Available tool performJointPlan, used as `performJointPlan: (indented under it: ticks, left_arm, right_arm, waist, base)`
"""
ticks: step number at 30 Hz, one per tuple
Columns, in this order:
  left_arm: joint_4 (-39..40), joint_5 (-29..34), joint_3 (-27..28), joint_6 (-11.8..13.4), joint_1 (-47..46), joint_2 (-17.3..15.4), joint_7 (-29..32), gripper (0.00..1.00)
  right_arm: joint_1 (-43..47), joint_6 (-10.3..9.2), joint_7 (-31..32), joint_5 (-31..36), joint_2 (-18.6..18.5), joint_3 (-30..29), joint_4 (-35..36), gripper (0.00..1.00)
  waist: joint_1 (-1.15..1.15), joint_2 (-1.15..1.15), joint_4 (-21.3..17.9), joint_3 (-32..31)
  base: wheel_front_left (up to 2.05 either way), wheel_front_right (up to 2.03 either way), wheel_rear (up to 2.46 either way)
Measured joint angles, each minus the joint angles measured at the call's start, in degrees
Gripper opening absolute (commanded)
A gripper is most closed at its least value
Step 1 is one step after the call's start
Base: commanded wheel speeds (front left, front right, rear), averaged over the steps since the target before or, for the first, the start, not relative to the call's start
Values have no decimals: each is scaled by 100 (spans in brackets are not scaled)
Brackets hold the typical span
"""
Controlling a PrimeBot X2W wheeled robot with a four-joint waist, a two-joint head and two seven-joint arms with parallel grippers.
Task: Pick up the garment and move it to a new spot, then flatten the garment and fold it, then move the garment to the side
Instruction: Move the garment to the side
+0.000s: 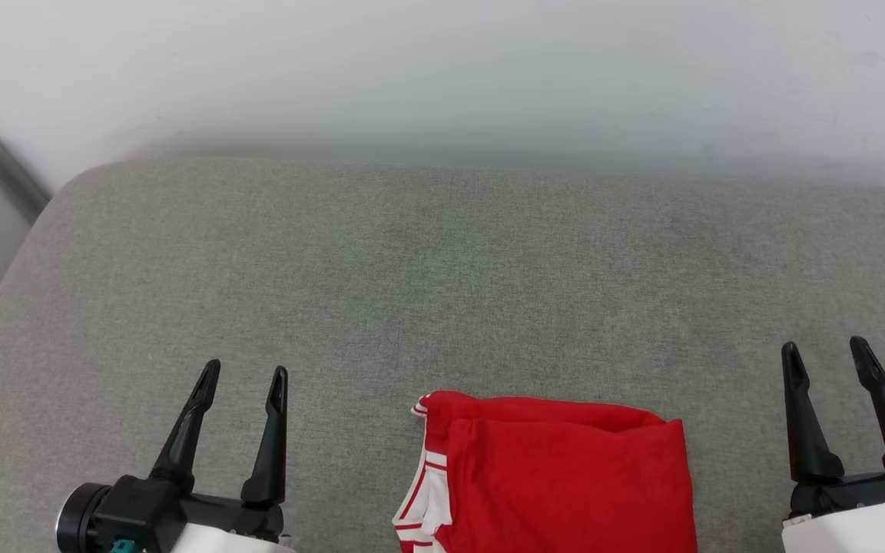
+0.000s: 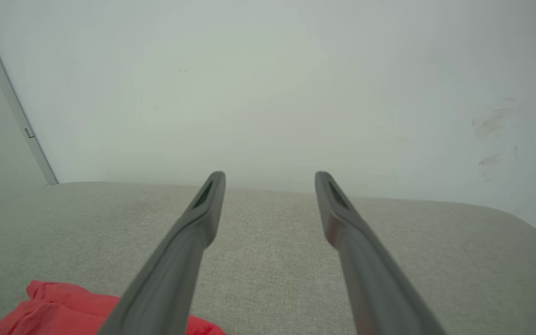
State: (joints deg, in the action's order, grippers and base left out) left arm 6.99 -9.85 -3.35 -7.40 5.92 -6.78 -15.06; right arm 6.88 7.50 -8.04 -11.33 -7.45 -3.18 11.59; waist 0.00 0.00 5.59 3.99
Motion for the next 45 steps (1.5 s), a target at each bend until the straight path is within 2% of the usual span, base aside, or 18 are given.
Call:
performJointPlan:
  ticks: [4,7,10,15,18,21,24,27,37,38,39,40,41,45]
  left_arm:
    - [-25,5,-10,0,0,-9,0,100]
    - [-19,8,-13,0,-1,-20,0,100]
    - [-18,8,-33,0,-23,-31,-1,100]
    - [-35,45,-86,0,-60,-20,0,100]
    - [-55,52,-149,0,-143,-13,0,100]
    - [-74,53,-174,-1,-193,-14,-1,100]
    - [-91,52,-209,-1,-289,-15,0,100]
    - [-110,51,-230,-1,-318,-18,0,100]
    - [-168,44,-355,-1,-472,-12,0,100]
    - [-179,44,-359,-1,-472,-10,0,100]
    - [-202,35,-371,-1,-472,-10,-1,100]
    - [-234,24,-397,-1,-472,-12,-1,100]
    - [-263,25,-410,-1,-472,-14,0,100]
    - [-305,10,-438,-1,-472,-2,0,100]
  right_arm:
    - [18,0,231,-75,-4,-12,-2,100]
    - [24,0,733,-219,-174,118,33,100]
    - [37,1,1604,-527,-424,352,111,100]
    - [75,0,3431,-1128,-813,661,185,100]
    - [81,-1,4432,-1395,-879,708,226,100]
    - [71,-2,5269,-1545,-764,611,187,100]
    - [7,-1,5803,-1547,-599,537,105,100]
    - [-83,-1,6128,-1484,-492,530,-68,100]
    - [-465,-1,6189,-1244,-288,738,-631,100]
    - [-493,-1,6151,-1204,-281,771,-706,95]
    - [-527,-1,6140,-1159,-286,820,-773,47]
    - [-569,-1,6124,-1127,-303,873,-843,22]
    - [-594,-1,6084,-1111,-334,939,-891,0]
    - [-784,0,5906,-1009,-492,1268,-1000,0]
  waist:
    - [0,0,-20,-4]
    - [0,0,-36,36]
    - [0,0,-31,101]
    - [0,0,16,238]
    - [0,0,71,333]
    - [0,0,153,416]
    - [0,0,261,493]
    - [0,0,378,574]
    - [0,0,718,762]
    - [0,0,740,766]
    - [0,0,755,764]
    - [0,0,762,753]
    - [0,0,763,742]
    - [0,0,682,699]
  base:
    - [0,0,0]
    - [0,0,0]
    - [0,0,0]
    - [0,0,0]
    - [0,0,0]
    - [0,0,0]
    - [0,0,0]
    - [0,0,0]
    - [0,0,0]
    - [0,0,0]
    - [0,0,0]
    - [0,0,0]
    - [0,0,0]
    - [0,0,0]
